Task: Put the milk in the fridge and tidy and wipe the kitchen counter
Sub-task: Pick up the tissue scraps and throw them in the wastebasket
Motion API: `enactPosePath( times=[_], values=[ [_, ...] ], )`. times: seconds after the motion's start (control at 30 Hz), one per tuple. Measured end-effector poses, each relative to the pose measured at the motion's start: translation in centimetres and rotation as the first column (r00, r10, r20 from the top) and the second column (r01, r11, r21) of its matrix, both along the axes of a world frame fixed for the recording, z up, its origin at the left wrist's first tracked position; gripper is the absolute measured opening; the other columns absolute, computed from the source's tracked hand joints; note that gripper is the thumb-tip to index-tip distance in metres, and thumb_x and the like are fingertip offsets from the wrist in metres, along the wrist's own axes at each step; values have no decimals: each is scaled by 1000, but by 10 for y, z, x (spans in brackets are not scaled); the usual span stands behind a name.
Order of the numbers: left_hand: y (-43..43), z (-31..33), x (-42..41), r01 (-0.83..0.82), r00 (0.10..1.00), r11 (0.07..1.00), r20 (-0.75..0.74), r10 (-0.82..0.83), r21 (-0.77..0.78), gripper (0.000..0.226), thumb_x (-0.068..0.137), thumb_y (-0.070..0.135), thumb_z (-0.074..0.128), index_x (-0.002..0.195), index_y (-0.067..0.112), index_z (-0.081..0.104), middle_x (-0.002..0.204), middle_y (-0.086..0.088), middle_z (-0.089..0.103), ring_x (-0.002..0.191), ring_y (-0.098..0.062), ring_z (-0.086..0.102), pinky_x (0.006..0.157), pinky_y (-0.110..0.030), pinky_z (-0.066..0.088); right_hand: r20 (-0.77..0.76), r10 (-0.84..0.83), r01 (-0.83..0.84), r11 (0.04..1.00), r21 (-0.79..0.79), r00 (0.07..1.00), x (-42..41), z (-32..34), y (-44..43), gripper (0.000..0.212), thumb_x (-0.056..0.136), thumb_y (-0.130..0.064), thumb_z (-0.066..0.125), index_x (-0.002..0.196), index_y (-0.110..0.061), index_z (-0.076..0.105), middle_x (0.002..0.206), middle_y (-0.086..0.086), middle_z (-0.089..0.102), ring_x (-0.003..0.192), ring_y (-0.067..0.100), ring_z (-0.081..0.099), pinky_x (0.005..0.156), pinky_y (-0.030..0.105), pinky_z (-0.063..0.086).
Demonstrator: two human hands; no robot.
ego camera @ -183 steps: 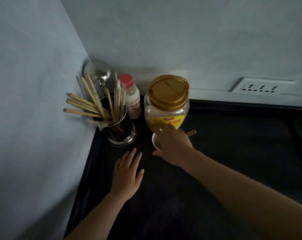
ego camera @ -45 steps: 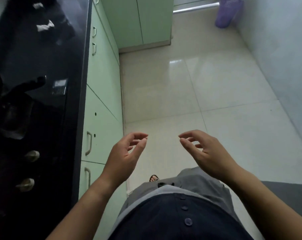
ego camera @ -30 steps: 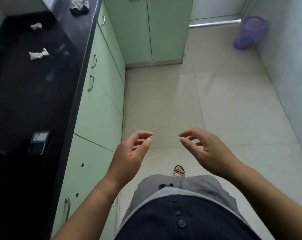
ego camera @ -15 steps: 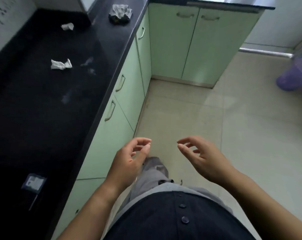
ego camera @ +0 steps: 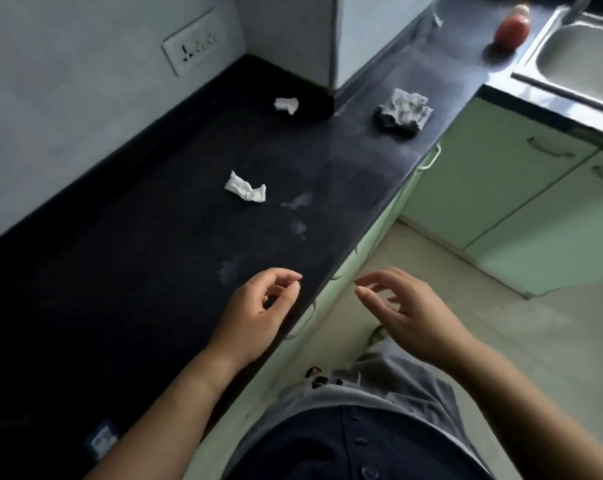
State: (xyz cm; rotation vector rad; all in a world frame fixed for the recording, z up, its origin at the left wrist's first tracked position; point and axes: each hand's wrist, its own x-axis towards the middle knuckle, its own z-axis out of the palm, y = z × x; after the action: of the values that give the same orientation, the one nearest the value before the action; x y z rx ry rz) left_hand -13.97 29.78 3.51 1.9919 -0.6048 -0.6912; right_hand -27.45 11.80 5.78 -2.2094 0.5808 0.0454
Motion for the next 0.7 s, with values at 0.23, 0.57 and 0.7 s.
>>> enactPosePath(
  times=[0.23,0.57,0.7],
  values=[
    [-17,-22,112,-197,972,936,182,148,291,16,88,32,56,98,25,66,99,9,64,87,-3,60,78,-25,51,-7,355,-354,933,-69,935,168,-7,-57,28,89,-42,52,106,-23,62,101,-9,57,86,8,56,70,16,41],
    [-52,-72,234,-476,877,737,328,352,480,29,89,33,53,114,20,57,121,0,55,107,-18,56,86,-37,49,-119,656,-667,730,-150,745,362,-71,-62,46,85,-41,60,124,-19,52,127,1,50,113,24,50,85,31,43],
    [-56,-93,245,-491,864,682,403,302,542,44,88,31,55,129,18,48,136,-4,46,125,-25,43,96,-40,44,-212,640,-674,707,-215,739,389,-94,-50,63,77,-45,67,129,-18,45,132,3,41,120,25,41,85,39,48]
  ],
)
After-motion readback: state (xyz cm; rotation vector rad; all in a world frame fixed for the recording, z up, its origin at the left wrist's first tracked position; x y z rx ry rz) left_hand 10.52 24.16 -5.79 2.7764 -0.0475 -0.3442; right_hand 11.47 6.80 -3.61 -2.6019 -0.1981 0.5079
